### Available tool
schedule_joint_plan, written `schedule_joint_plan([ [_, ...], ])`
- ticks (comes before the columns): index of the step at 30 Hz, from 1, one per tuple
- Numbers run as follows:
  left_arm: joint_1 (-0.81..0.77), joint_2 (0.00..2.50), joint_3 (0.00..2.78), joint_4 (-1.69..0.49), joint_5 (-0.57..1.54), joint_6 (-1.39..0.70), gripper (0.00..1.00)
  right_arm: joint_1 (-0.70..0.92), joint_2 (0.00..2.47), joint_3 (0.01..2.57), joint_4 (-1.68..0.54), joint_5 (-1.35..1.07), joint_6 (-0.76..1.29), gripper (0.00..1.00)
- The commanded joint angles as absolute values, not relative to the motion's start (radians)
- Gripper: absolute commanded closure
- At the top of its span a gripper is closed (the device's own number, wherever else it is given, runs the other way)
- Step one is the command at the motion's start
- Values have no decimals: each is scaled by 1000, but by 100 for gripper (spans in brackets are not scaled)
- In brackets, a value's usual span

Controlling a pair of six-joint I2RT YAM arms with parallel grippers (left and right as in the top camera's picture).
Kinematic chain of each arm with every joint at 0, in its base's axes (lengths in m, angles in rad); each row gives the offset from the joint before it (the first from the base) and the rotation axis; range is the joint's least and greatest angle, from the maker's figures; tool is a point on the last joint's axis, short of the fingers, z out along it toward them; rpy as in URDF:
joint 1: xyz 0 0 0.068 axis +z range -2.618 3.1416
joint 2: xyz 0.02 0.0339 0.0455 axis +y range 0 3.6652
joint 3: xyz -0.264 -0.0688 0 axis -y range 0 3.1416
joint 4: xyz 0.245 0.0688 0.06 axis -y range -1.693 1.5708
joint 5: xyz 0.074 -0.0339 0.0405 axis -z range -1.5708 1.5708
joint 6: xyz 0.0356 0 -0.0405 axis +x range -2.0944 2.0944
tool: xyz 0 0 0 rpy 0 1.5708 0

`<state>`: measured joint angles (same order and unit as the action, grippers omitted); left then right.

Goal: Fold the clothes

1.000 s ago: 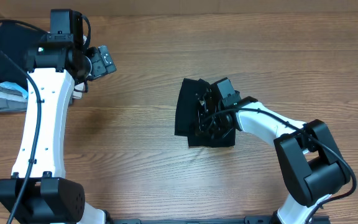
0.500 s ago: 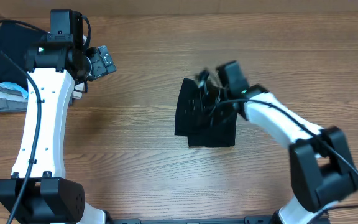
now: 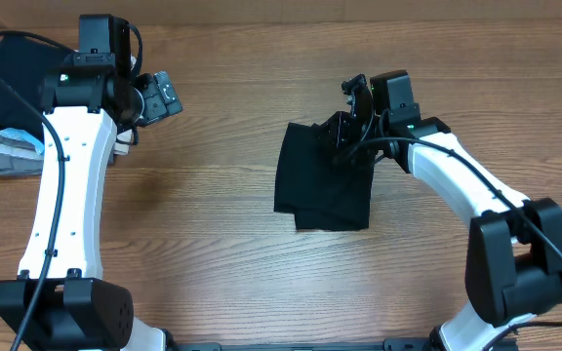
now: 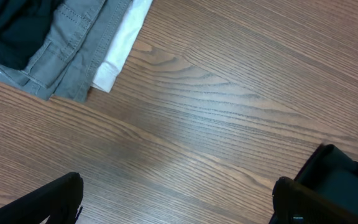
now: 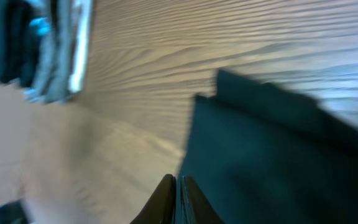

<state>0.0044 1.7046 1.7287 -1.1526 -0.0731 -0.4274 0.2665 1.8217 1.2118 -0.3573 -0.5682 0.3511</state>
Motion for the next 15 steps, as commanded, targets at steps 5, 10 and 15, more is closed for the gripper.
schedule_joint_plan([
  [5,8,1713,1736,-1151,-89,-442,0,269,1914,1217,-304,-397,345,91],
  [10,8,1713,1736,-1151,-89,-442,0,269,1967,1217,-303,-396,345,86],
  [15,8,1713,1736,-1151,-89,-442,0,242,1948,1236,-270,-415,345,80],
])
